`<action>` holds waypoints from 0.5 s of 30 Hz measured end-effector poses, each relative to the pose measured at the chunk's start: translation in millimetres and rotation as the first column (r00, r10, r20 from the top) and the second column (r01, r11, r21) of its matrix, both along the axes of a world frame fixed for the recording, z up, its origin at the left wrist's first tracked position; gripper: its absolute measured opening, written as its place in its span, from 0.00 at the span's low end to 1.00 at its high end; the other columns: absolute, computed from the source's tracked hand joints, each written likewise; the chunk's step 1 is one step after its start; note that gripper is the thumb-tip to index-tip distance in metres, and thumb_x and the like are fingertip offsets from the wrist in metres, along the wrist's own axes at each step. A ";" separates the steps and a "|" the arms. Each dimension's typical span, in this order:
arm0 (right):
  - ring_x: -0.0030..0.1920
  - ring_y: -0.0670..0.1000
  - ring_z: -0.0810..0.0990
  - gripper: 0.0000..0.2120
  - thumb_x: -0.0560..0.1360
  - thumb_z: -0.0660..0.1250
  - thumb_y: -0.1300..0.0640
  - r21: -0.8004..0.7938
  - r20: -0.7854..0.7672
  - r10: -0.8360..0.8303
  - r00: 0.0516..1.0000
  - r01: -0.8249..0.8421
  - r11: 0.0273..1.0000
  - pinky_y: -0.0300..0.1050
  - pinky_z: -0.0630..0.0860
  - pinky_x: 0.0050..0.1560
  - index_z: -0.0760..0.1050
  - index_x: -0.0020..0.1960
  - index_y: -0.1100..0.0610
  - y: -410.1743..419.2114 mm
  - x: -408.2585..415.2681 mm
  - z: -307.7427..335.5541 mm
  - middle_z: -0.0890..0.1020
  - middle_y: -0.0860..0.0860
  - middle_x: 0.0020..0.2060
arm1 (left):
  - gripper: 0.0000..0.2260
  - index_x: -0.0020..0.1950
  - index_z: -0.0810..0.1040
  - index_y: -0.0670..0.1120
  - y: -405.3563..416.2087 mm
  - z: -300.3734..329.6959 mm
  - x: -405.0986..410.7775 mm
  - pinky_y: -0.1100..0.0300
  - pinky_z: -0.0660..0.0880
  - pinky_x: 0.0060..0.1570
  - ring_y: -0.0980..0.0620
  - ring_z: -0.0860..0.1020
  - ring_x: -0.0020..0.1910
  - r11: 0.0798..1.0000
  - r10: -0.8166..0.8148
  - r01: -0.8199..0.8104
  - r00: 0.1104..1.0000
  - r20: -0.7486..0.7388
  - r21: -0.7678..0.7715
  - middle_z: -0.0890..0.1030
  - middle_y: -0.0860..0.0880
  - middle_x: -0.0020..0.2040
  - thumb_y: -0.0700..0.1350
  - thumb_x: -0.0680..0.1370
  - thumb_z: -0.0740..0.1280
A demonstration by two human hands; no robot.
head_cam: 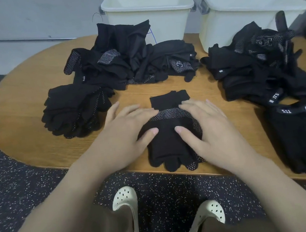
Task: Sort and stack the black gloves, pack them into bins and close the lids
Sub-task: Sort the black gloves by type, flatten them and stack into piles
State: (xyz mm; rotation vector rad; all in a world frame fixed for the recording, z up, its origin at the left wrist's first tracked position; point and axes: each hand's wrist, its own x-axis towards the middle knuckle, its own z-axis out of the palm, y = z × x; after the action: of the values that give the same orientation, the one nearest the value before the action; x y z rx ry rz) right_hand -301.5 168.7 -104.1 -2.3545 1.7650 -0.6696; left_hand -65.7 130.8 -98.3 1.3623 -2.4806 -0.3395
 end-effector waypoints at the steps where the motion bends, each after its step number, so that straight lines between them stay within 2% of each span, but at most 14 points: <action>1: 0.74 0.48 0.69 0.27 0.80 0.59 0.40 0.001 -0.012 0.036 0.999 -0.036 0.999 0.47 0.52 0.80 0.72 0.73 0.54 -4.6 -1.5 -0.1 0.75 0.48 0.71 | 0.21 0.76 0.72 0.56 -1.7 -0.1 0.0 0.47 0.41 0.81 0.59 0.63 0.77 1.000 -0.002 0.002 1.000 -0.006 -0.016 0.75 0.60 0.72 0.58 0.84 0.60; 4: 0.70 0.50 0.73 0.25 0.78 0.65 0.41 0.036 -0.034 0.103 0.994 -0.102 0.994 0.47 0.60 0.76 0.75 0.71 0.52 -15.8 -6.1 3.2 0.77 0.47 0.67 | 0.19 0.69 0.79 0.55 -3.6 -1.8 -3.7 0.51 0.47 0.79 0.58 0.72 0.67 0.997 0.024 -0.028 0.998 -0.058 -0.073 0.80 0.61 0.59 0.60 0.81 0.64; 6: 0.66 0.48 0.75 0.26 0.76 0.63 0.39 0.044 -0.004 0.117 0.993 -0.117 0.992 0.51 0.65 0.74 0.76 0.69 0.52 -21.7 -6.8 6.4 0.79 0.45 0.63 | 0.20 0.65 0.81 0.55 -5.8 -2.1 -7.2 0.51 0.53 0.76 0.58 0.76 0.59 0.994 0.045 -0.055 0.993 -0.105 -0.094 0.80 0.62 0.52 0.63 0.79 0.65; 8: 0.61 0.46 0.76 0.27 0.75 0.61 0.37 0.067 0.036 0.120 0.992 -0.123 0.990 0.54 0.67 0.73 0.77 0.67 0.51 -25.5 -6.0 6.8 0.81 0.43 0.57 | 0.23 0.64 0.81 0.56 -7.9 -1.2 -8.2 0.51 0.57 0.73 0.59 0.76 0.55 0.997 0.059 -0.066 0.989 -0.133 -0.051 0.80 0.61 0.51 0.66 0.74 0.67; 11: 0.58 0.45 0.77 0.29 0.73 0.61 0.33 0.119 0.057 0.116 0.992 -0.122 0.985 0.55 0.70 0.70 0.78 0.65 0.49 -28.2 -3.6 4.8 0.81 0.41 0.53 | 0.22 0.64 0.80 0.56 -10.2 0.4 -7.7 0.51 0.58 0.71 0.61 0.75 0.53 0.998 0.058 -0.053 0.987 -0.152 0.036 0.79 0.62 0.51 0.60 0.73 0.76; 15: 0.56 0.44 0.75 0.28 0.73 0.65 0.35 0.144 0.080 0.129 0.988 -0.140 0.980 0.54 0.70 0.68 0.78 0.67 0.48 -29.1 -0.6 6.6 0.79 0.40 0.50 | 0.20 0.64 0.81 0.54 -11.3 4.8 -11.7 0.52 0.63 0.68 0.64 0.74 0.50 0.994 0.059 -0.041 0.984 -0.170 0.105 0.79 0.61 0.51 0.57 0.73 0.77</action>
State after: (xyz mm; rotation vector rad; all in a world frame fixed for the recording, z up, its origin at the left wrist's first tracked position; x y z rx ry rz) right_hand -302.1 139.6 -97.5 -2.2955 1.5533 -0.5720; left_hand -77.4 119.5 -93.5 1.3684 -2.3115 -0.5540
